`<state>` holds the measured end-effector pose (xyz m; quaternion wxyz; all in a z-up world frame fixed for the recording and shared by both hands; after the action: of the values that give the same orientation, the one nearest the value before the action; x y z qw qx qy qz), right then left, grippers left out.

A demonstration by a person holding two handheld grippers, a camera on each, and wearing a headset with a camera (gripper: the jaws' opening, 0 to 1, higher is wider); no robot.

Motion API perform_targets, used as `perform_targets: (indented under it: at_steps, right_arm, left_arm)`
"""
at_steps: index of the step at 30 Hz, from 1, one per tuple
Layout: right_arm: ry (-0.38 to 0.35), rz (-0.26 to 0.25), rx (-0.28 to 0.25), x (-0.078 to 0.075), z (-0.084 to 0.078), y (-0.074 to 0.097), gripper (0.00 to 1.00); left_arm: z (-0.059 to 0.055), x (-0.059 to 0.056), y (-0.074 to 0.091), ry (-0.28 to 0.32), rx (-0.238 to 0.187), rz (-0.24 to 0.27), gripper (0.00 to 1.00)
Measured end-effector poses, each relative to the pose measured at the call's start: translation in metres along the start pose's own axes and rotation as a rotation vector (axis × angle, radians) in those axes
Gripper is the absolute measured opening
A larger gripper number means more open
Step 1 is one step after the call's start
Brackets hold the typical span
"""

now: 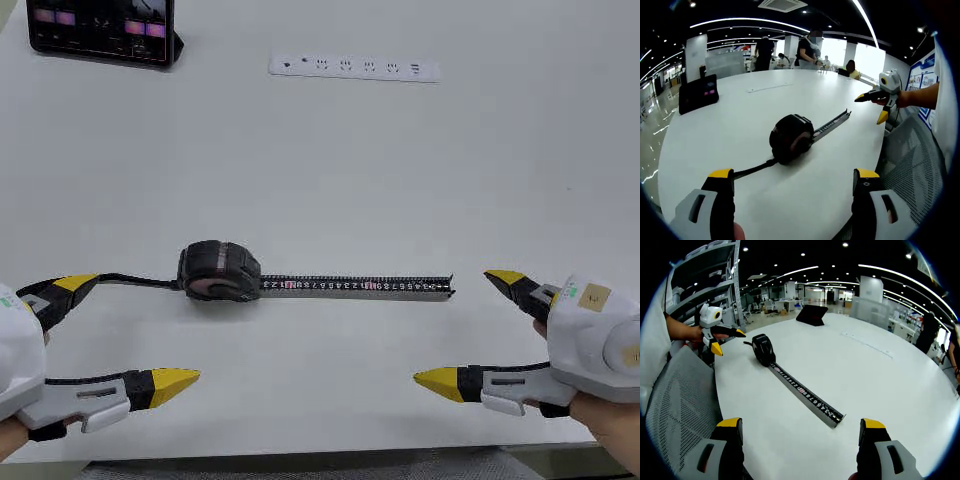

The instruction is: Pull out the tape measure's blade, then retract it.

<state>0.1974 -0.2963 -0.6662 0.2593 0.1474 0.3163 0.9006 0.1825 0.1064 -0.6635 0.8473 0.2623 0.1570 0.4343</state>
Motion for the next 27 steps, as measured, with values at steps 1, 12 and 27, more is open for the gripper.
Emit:
perform_targets:
  at_steps: [1,12,27]
  right_arm:
    - [-0.002,-0.001,-0.002,0.0005,-0.0002,0.0004,0.96]
    - [-0.021,0.001,-0.009,0.0051,-0.0049,0.0034,0.99]
    - [-0.022,0.001,-0.002,0.0048,-0.006,0.0015,0.99]
  left_arm:
    - [-0.0007,-0.0002,0.0005,0.002,0.001,0.0,0.97]
    - [-0.0042,-0.0019,0.0039,0.006,0.0,-0.002,0.99]
    - [-0.004,-0.003,0.0023,0.003,0.006,-0.006,0.98]
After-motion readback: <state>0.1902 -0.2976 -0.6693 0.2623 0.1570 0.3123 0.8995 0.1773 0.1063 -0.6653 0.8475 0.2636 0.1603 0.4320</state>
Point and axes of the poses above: the centre of the closed fingertips' face, and the gripper's own axes: y roughly backward along the fingers, x roughly to its left, z roughly out of its top, the point moved 9 cm from there along y, roughly backward along the fingers, and after that the axes turned 6 degrees about z, right-handed, at the moved point
